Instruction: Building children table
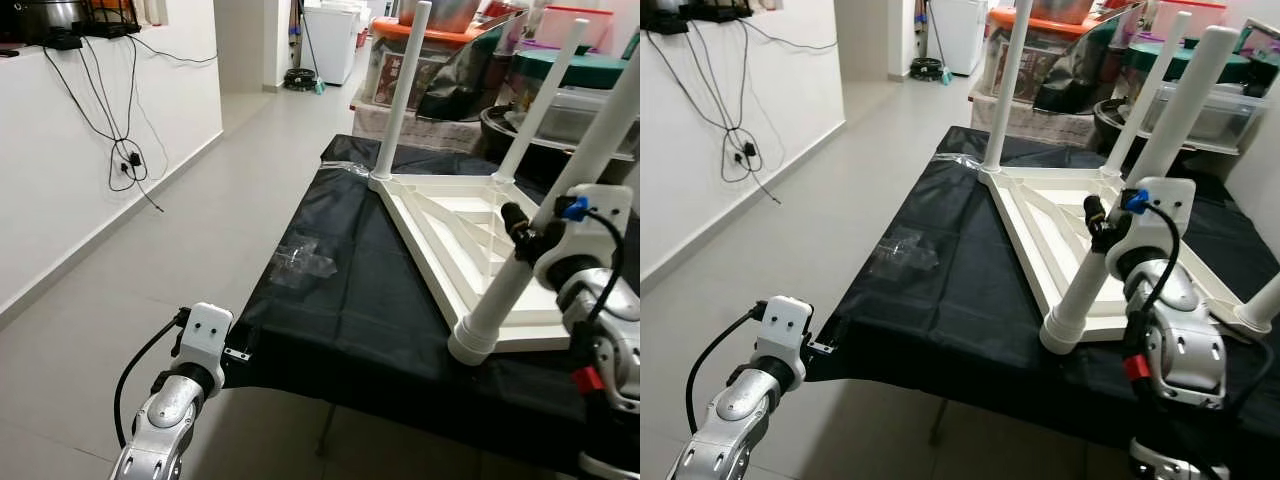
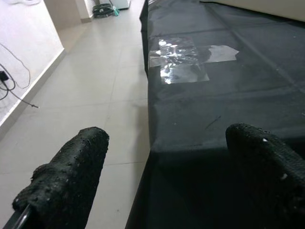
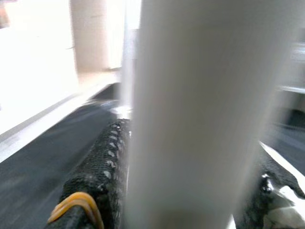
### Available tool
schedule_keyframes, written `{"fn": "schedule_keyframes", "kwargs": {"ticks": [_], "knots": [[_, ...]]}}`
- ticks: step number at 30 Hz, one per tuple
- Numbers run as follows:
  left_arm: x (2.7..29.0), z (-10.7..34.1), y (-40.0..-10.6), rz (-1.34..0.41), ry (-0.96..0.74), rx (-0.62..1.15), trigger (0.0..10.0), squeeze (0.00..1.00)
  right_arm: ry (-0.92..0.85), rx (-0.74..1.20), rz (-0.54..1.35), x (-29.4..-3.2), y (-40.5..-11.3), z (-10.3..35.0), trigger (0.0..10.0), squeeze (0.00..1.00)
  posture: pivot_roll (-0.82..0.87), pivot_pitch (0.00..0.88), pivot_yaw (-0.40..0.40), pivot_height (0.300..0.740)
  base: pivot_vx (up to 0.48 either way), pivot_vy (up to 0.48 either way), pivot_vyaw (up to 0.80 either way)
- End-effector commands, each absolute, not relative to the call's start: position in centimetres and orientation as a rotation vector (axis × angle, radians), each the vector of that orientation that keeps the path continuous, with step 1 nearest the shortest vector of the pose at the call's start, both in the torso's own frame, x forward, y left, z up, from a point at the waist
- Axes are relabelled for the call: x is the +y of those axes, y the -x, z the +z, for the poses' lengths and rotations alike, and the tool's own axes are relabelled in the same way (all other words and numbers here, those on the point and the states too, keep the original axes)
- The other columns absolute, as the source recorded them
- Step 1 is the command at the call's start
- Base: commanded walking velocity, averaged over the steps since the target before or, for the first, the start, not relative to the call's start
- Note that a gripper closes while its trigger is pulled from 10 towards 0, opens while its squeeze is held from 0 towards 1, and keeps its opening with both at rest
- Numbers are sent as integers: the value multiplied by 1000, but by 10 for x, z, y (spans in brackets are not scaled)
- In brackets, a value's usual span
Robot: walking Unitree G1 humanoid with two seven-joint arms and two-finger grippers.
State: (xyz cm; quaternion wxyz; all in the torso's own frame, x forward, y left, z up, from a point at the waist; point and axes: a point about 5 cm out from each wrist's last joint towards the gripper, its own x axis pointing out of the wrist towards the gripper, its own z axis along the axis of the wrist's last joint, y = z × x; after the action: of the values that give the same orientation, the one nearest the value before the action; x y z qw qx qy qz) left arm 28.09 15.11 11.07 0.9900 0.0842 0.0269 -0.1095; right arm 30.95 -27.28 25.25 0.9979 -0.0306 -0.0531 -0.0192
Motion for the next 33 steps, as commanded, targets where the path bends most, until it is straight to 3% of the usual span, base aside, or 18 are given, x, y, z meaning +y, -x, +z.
{"fn": "schedule_keyframes", "kwargs": {"ticks": [1,10,11,12,27,28,29,30,31,32,33], "knots": [[149,106,-281,-233,-178,69,10000,0,76,-111,39,-277,-312,252,10000,0,63,0,-99,740,0,0,0],[150,107,-283,-234,-182,66,10000,0,153,-95,209,-298,-325,255,10000,0,74,0,-106,740,0,0,0],[150,107,-283,-233,-183,66,10000,0,160,-101,216,-301,-328,257,10000,773,79,0,-110,740,0,0,0],[150,107,-283,-234,-184,66,10000,0,161,-101,224,-304,-330,258,10000,1000,79,0,-110,740,0,0,0],[150,106,-281,-233,-186,68,10000,0,168,-33,501,-312,-339,256,10000,1000,92,0,-122,740,0,0,0],[150,105,-281,-235,-186,68,10000,0,172,-20,508,-313,-340,253,10000,929,95,0,-126,740,0,0,0],[149,105,-281,-236,-186,68,10000,0,176,-14,512,-313,-341,252,10000,478,97,0,-126,740,0,0,0],[149,105,-281,-236,-186,68,10000,0,176,-14,512,-313,-341,252,10000,478,97,0,-126,740,0,0,0],[149,105,-282,-237,-185,67,10000,0,178,-8,518,-313,-342,251,10000,208,99,0,-127,740,0,0,0],[149,105,-282,-237,-185,67,10000,0,178,-8,518,-313,-342,251,10000,208,99,0,-127,740,0,0,0],[148,105,-282,-238,-185,67,10000,0,177,-3,523,-313,-344,250,10000,0,102,0,-129,740,0,0,0]]}}
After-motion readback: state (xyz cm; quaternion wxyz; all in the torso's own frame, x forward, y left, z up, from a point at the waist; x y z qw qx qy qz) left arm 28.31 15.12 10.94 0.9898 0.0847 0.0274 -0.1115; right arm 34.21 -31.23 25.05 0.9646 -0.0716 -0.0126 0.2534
